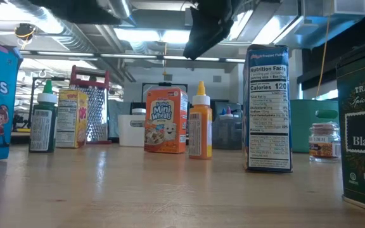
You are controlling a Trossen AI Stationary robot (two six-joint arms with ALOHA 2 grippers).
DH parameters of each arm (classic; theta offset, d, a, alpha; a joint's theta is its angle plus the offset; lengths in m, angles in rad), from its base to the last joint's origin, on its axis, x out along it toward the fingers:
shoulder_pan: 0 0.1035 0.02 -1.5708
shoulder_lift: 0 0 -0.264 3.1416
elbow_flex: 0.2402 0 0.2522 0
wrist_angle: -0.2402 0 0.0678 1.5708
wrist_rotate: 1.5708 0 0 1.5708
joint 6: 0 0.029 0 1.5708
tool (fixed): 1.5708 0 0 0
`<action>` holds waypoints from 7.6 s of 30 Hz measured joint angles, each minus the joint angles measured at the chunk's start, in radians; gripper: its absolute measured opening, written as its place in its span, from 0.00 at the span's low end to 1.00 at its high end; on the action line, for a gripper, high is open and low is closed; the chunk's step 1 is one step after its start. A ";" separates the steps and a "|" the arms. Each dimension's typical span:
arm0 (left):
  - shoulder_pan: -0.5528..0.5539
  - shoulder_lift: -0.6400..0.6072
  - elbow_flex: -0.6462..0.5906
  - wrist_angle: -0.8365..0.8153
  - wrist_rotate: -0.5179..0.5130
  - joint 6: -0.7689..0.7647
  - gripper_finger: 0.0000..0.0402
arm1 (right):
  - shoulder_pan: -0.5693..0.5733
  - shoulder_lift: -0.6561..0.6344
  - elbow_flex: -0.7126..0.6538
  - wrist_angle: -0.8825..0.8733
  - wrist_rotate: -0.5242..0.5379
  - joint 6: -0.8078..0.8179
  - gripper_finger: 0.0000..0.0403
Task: Pick & Place Kitchen Items
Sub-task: Put the yellow cereal box into the green bin
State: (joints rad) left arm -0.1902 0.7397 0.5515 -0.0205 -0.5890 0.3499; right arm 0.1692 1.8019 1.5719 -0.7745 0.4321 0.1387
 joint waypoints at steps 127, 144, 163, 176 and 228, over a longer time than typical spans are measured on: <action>0.626 0.601 0.392 -1.097 0.592 -1.430 0.60 | 0.074 -0.004 -0.001 -0.116 -0.078 -0.169 0.76; 0.626 0.598 0.392 -1.097 0.584 -1.321 0.27 | 0.074 -0.004 -0.001 -0.133 -0.077 -0.169 0.76; 0.561 0.362 0.615 -1.089 0.369 -1.102 0.25 | 0.189 -0.004 -0.001 -0.143 0.304 -0.113 0.76; 0.337 0.263 0.664 -0.955 0.321 -0.825 0.25 | 0.218 -0.004 -0.001 -0.033 0.219 -0.095 0.76; -0.191 0.355 0.399 -0.533 0.109 -0.535 0.25 | 0.190 -0.003 0.045 0.377 0.227 -0.179 0.76</action>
State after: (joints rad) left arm -0.3810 1.0945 0.9501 -0.5536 -0.4805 -0.1851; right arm 0.3594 1.7988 1.6169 -0.3975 0.6587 -0.0408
